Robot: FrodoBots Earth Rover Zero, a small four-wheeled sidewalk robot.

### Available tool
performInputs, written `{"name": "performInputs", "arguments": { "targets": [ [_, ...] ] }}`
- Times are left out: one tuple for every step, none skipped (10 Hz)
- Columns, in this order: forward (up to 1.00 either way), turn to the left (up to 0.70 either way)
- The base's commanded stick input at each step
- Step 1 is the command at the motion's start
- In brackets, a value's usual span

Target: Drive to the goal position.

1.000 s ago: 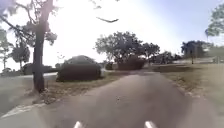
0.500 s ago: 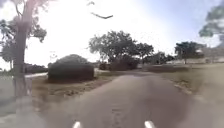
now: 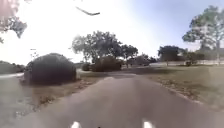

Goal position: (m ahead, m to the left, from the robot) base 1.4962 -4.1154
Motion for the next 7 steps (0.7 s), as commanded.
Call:
{"name": "performInputs", "arguments": {
  "targets": [
    [1.00, -0.01],
    [1.00, -0.01],
    [1.00, -0.01],
    [1.00, -0.01],
    [1.00, 0.00],
    [1.00, 0.02],
    [1.00, 0.02]
  ]
}}
